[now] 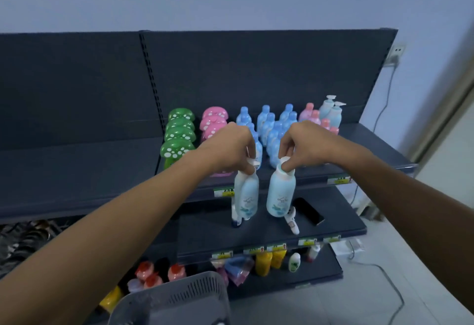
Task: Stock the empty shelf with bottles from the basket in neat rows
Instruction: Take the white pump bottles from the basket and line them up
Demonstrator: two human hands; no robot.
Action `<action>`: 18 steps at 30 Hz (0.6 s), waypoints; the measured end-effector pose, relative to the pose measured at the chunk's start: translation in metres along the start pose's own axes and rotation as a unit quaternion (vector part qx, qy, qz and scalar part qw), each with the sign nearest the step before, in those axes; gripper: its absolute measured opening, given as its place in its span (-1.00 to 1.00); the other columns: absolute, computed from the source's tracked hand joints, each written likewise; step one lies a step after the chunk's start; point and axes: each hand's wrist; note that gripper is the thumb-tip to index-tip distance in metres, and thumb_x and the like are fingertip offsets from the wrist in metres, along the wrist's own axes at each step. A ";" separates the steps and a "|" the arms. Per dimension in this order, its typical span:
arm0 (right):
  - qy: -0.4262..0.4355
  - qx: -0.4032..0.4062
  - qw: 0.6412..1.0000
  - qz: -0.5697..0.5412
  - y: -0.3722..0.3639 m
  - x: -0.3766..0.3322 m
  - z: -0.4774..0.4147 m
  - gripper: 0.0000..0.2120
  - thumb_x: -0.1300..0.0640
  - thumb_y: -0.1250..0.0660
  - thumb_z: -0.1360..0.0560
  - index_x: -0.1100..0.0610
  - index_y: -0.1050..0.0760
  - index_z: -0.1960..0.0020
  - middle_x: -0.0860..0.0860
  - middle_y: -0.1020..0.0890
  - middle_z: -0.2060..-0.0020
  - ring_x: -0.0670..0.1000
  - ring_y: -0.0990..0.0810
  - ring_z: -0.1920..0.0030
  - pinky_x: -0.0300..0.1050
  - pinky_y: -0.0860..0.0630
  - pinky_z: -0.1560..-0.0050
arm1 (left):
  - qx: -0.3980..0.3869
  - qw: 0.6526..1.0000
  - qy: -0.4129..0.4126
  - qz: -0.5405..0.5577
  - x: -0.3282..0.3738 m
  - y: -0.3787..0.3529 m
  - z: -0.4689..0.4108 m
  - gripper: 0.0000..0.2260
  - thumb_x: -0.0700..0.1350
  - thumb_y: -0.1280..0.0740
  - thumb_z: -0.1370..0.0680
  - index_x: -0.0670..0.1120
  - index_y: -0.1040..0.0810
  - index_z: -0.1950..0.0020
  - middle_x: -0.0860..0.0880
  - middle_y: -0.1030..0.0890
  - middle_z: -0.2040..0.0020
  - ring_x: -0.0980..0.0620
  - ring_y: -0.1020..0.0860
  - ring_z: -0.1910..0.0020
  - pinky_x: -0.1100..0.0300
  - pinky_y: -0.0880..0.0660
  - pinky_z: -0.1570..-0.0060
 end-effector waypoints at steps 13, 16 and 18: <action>-0.048 -0.007 0.998 0.027 0.073 0.128 0.009 -0.90 0.03 -0.55 -0.22 -0.07 -0.67 0.29 -0.26 -0.65 0.40 -0.19 -0.63 0.30 -0.19 -0.56 0.27 | -0.006 0.996 -0.071 0.044 0.100 -0.007 -0.097 -0.81 -0.03 -0.59 -0.34 -0.03 -0.72 0.10 0.13 -0.69 0.24 0.13 -0.64 0.19 0.18 -0.57 0.08; -0.048 -0.017 0.998 0.036 0.081 0.166 0.006 -0.89 0.04 -0.53 -0.21 -0.02 -0.68 0.26 -0.21 -0.66 0.41 -0.18 -0.64 0.31 -0.12 -0.64 0.22 | -0.012 0.996 -0.070 0.055 0.126 -0.017 -0.128 -0.82 -0.01 -0.58 -0.35 -0.04 -0.71 0.12 0.10 -0.70 0.24 0.12 -0.65 0.19 0.11 -0.59 0.03; -0.044 -0.024 0.998 0.037 0.084 0.192 0.002 -0.90 0.05 -0.54 -0.22 -0.01 -0.68 0.27 -0.22 -0.66 0.42 -0.20 -0.64 0.32 -0.14 -0.63 0.25 | -0.015 0.996 -0.062 0.059 0.141 -0.025 -0.149 -0.82 0.01 -0.58 -0.35 -0.02 -0.70 0.14 0.10 -0.69 0.24 0.12 -0.64 0.16 0.09 -0.59 -0.01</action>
Point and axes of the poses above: each hand's wrist, its own z-axis away from the middle knuckle, its own y-axis out of the back of the hand, x = y × z
